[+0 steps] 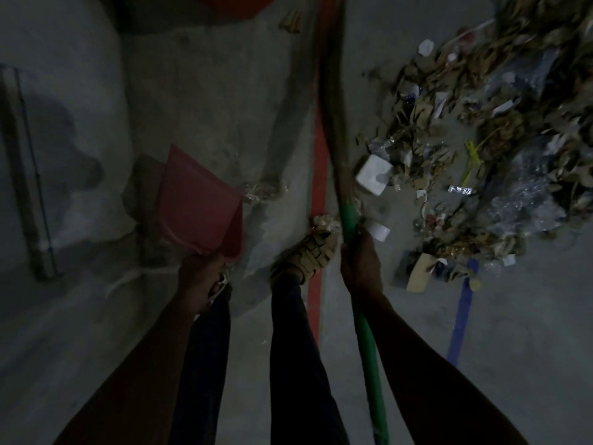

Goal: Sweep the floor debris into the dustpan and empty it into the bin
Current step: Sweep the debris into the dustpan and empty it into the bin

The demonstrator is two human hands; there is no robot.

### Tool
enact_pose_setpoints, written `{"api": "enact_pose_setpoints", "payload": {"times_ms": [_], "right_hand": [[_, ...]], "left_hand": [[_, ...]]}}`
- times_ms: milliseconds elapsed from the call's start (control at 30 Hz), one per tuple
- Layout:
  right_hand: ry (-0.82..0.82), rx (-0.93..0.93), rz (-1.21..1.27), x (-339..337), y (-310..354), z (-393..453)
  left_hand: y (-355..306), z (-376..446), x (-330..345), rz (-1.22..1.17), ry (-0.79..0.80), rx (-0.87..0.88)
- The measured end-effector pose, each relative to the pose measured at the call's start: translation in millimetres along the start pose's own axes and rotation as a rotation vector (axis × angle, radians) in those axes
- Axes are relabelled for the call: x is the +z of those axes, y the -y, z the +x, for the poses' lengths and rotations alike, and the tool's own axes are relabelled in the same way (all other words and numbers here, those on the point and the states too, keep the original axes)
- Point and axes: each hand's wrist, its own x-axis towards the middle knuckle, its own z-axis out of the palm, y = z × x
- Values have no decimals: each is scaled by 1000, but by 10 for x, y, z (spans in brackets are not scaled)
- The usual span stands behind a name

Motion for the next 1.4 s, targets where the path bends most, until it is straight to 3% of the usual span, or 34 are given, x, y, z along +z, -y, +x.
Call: {"api": "enact_pose_setpoints", "payload": {"times_ms": [200,300,467,567,767,867,967,1033,1233,1300,1400], "right_hand": [[365,-259,-92,284,-20,-153],[456,-293,-222,318,-167,-164],[287,-82,-305,193,-501,-213],[93,-83,-322,88,-661,-244],[-85,-206,-355,-80,-852,-651],[-44,-316,-311,-88,-807,-862],[144,-443,-325,53,-867,-1108],[277,-472,-321,257,-916,-1221],[461,-541,-344,963,-852,-1334],[462,-529,-368,1105,-903,-1314],[396,-360,-407,1082,-1032,-1202]], "left_hand": [[290,10,-53,-34,-37,25],[493,23,-101,-37,-63,-1],[870,-79,-92,-4,-81,-121],[1142,-210,-91,30,-106,-122],[1721,-756,-71,-27,-119,-106],[1895,-994,-90,-42,-136,-115],[2239,-1147,-78,-100,-120,-103],[2490,-1213,-51,-133,-100,-99],[3067,-1233,150,-194,-137,-202],[3227,-1239,236,-220,-137,-252],[3349,-1283,363,-227,-140,-303]]}}
